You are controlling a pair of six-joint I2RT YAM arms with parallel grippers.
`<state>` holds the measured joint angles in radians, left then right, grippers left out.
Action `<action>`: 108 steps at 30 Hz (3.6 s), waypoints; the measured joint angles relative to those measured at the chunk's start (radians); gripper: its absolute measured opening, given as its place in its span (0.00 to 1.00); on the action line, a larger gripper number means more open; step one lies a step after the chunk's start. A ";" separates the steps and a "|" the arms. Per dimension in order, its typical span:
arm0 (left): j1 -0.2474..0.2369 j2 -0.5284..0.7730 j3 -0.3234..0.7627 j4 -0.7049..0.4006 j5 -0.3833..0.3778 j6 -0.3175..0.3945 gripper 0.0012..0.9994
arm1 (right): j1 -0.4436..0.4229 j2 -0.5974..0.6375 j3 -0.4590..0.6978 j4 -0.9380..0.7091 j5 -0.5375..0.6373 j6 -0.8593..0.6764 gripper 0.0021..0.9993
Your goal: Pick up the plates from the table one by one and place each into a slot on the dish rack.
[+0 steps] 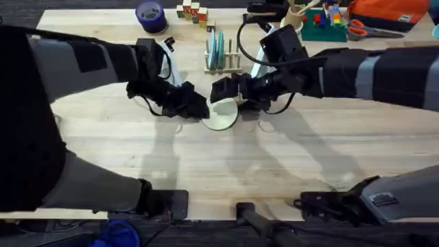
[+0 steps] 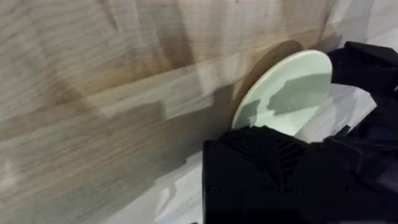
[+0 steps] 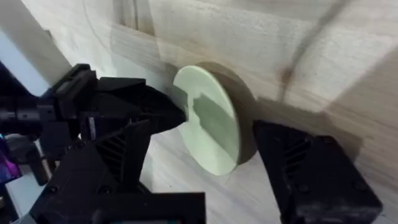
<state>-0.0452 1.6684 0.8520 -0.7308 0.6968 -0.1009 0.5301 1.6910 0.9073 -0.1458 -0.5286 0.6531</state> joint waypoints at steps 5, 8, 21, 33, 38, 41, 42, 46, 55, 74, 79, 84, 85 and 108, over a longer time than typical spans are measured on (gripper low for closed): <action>0.000 0.000 0.000 0.000 0.000 0.000 0.04 | 0.005 0.007 0.001 0.015 -0.010 0.006 0.99; 0.000 0.000 0.000 0.000 0.000 0.000 0.04 | 0.008 0.011 0.002 0.020 -0.015 0.008 0.99; 0.000 0.000 0.000 0.000 0.000 0.000 0.04 | 0.014 0.019 0.003 0.028 -0.018 0.009 0.94; 0.000 0.000 0.000 0.000 0.000 0.000 0.04 | 0.021 0.022 0.004 0.033 -0.025 0.009 0.94; 0.000 0.000 0.000 0.000 0.000 0.000 0.04 | 0.022 0.024 0.005 0.035 -0.030 0.005 0.94; 0.000 0.000 0.000 0.000 0.000 0.000 0.04 | 0.024 0.024 0.005 0.034 -0.033 -0.005 0.93; 0.000 0.000 0.000 0.000 0.000 0.000 0.04 | 0.024 0.024 0.005 0.033 -0.033 -0.012 0.93; 0.000 0.000 0.000 0.000 0.000 0.000 0.04 | 0.029 0.024 0.006 0.015 -0.034 -0.041 0.93; 0.000 0.000 0.000 0.000 0.000 0.000 0.04 | 0.030 0.027 0.010 -0.001 -0.049 -0.085 0.92; 0.000 0.000 0.000 -0.002 -0.003 0.000 0.04 | 0.031 0.067 0.000 -0.035 -0.084 -0.085 0.18; 0.011 0.000 0.001 -0.012 0.007 0.000 0.04 | 0.029 0.056 -0.001 -0.033 -0.139 -0.073 0.04; 0.010 0.000 0.001 -0.013 0.007 0.000 0.04 | 0.029 0.057 -0.001 -0.033 -0.145 -0.072 0.04; 0.010 0.000 0.001 -0.013 0.006 0.000 0.04 | 0.029 0.057 -0.001 -0.034 -0.145 -0.072 0.04; 0.006 0.002 0.030 -0.060 -0.026 -0.001 0.04 | 0.036 0.057 -0.002 -0.029 -0.145 -0.073 0.03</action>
<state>-0.0392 1.6704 0.8817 -0.7912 0.6703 -0.1016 0.5660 1.7480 0.9058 -0.1751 -0.6739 0.5804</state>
